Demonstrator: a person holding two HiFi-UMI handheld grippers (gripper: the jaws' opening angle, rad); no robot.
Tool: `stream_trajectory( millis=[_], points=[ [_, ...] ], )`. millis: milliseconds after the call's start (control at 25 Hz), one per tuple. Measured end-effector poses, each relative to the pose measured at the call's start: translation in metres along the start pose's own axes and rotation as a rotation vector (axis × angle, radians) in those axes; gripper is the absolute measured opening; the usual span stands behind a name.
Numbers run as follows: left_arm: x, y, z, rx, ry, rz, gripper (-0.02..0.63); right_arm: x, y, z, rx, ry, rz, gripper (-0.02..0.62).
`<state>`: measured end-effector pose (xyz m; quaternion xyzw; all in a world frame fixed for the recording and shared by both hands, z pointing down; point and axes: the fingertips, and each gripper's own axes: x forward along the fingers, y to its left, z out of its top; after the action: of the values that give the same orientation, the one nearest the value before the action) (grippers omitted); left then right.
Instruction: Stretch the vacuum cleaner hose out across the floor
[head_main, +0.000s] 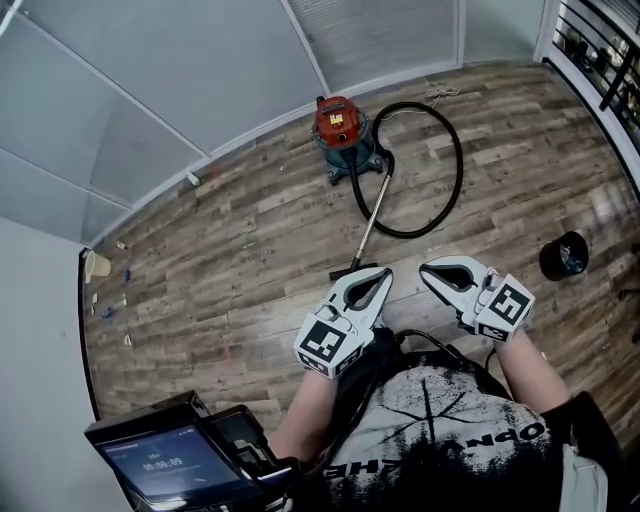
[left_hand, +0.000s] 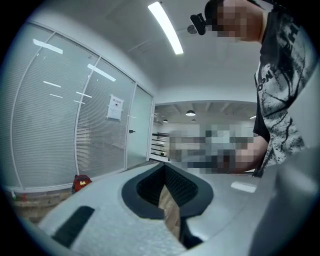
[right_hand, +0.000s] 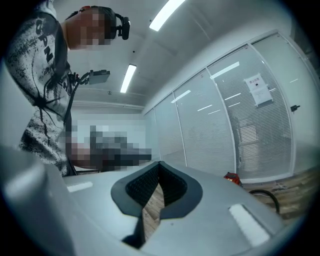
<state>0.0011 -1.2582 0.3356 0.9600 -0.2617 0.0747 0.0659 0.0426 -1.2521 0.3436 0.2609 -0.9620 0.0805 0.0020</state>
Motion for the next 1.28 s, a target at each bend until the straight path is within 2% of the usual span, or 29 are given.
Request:
stream_trajectory(
  millis=[200,400,600,720,1000,1280],
  points=[
    [0.013,0.068,0.010,0.022,0.001,-0.052,0.001,0.055,-0.040,0.013,-0.003,-0.004,-0.042,0.008],
    [0.046,0.167,0.018,0.009,0.011,-0.097,0.000,0.133,-0.119,0.024,0.021,0.009,-0.077,0.008],
    [0.048,0.200,0.002,0.005,0.000,-0.104,0.000,0.166,-0.132,0.016,0.019,0.014,-0.078,0.008],
    [0.044,0.204,-0.002,-0.008,-0.010,-0.091,0.001,0.168,-0.135,0.008,0.020,0.038,-0.071,0.008],
    [0.060,0.214,0.014,-0.044,-0.015,0.004,0.000,0.163,-0.183,0.017,0.042,0.056,-0.034,0.008],
    [0.088,0.254,0.041,-0.099,0.011,0.163,0.001,0.183,-0.248,0.021,0.086,0.131,0.094,0.016]
  ],
)
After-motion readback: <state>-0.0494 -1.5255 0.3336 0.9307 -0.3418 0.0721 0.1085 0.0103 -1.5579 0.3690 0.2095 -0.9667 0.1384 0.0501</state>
